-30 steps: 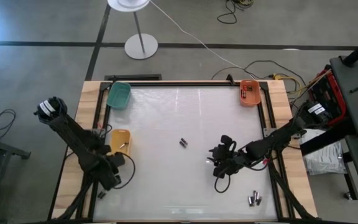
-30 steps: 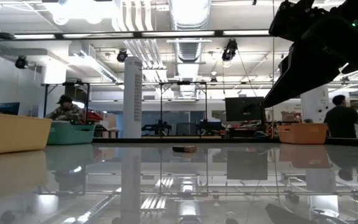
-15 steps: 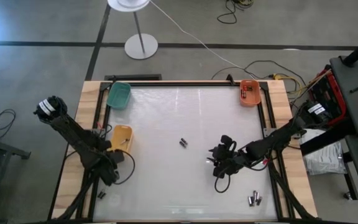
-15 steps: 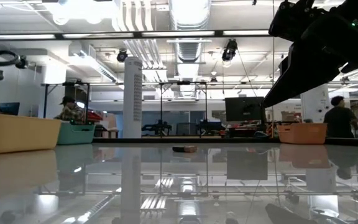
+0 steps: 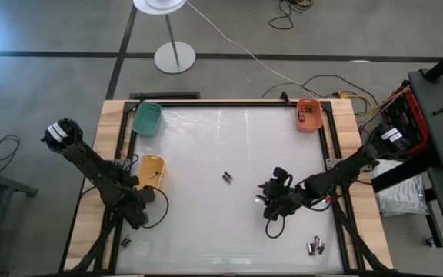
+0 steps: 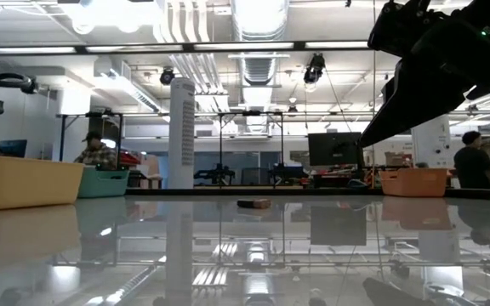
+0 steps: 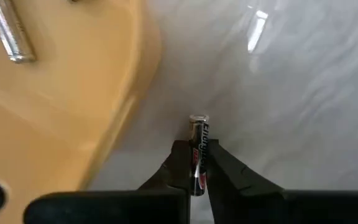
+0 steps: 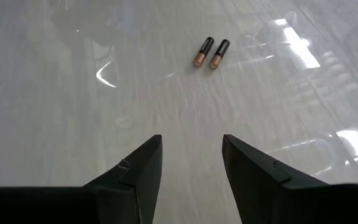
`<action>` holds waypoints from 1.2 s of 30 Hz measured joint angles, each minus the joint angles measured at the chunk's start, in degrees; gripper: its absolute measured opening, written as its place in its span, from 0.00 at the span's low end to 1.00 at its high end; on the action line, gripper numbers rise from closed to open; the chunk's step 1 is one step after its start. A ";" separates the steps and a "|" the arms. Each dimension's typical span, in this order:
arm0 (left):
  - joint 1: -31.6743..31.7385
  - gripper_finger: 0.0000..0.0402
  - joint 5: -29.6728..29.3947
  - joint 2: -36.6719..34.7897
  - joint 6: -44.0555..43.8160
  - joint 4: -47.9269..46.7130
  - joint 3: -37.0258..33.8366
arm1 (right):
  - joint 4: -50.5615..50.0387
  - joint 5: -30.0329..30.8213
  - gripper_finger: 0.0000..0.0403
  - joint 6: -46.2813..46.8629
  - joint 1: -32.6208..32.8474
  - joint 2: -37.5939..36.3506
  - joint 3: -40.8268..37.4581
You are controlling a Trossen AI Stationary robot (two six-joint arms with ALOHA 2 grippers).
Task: Sort batteries
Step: Put the silver battery into the yellow bin
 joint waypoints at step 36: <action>40.85 0.01 -11.74 -0.05 -3.82 -25.97 18.48 | 1.50 -0.03 0.39 -2.65 7.48 0.02 0.00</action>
